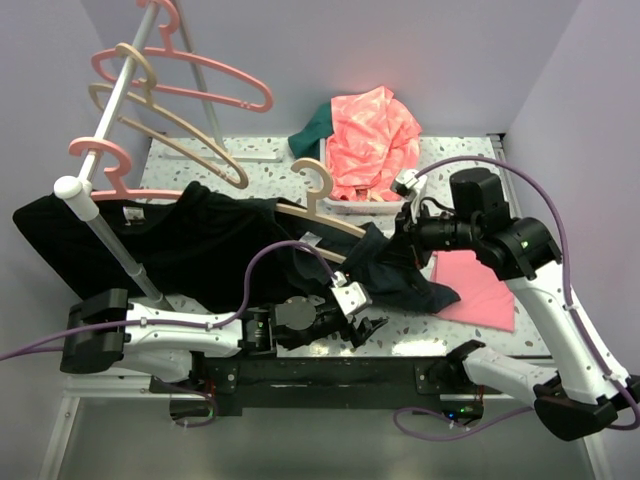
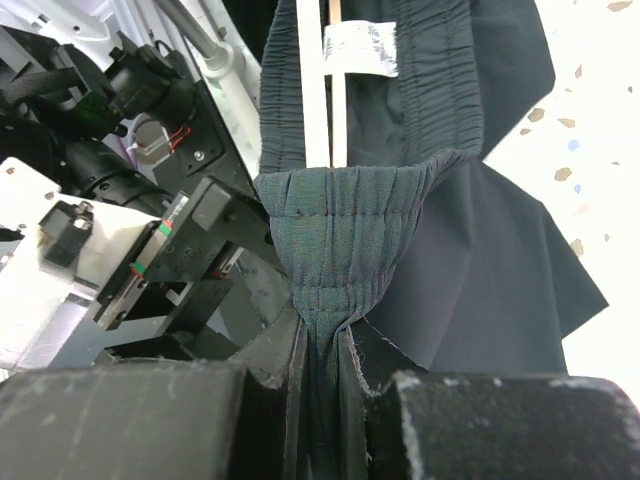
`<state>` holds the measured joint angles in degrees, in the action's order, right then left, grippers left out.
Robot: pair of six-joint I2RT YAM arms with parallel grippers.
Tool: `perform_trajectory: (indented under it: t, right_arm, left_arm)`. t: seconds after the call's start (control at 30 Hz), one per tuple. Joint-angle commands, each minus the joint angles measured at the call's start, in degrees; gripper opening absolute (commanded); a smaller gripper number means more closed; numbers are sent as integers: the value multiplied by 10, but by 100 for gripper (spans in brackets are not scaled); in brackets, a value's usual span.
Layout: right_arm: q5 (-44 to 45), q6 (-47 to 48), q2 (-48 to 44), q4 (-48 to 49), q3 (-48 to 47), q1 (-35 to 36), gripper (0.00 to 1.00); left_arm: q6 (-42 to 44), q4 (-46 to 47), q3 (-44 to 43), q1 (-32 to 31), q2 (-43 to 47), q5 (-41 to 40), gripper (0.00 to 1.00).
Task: Place the shorts on the hanger
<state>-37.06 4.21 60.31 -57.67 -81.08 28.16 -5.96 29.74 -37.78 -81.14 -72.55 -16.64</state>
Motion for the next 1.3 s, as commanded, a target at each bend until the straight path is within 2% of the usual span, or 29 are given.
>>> perform_trajectory:
  t: [0.0,0.2,0.37,0.53,0.67,0.83,1.27]
  right_arm:
    - [-32,15,-3,80,-40,12,0]
    - [-28,-22,-5,171,-18,12,0]
    - [64,-38,-9,199,-13,11,0]
    - [39,-51,8,210,-31,12,0]
    - [-4,-12,66,165,-101,26,0]
    - [39,26,138,106,-173,86,0]
    - [26,62,297,81,-400,89,0]
  left_arm:
    - [5,36,-9,-3,0,2,75]
    - [3,37,-9,-2,-4,1,75]
    - [0,38,-8,-3,-7,2,75]
    - [1,42,-9,-2,-15,12,75]
    - [7,47,-13,-2,-28,17,75]
    - [18,52,-28,-2,-41,16,75]
    - [25,74,-33,-3,-83,26,75]
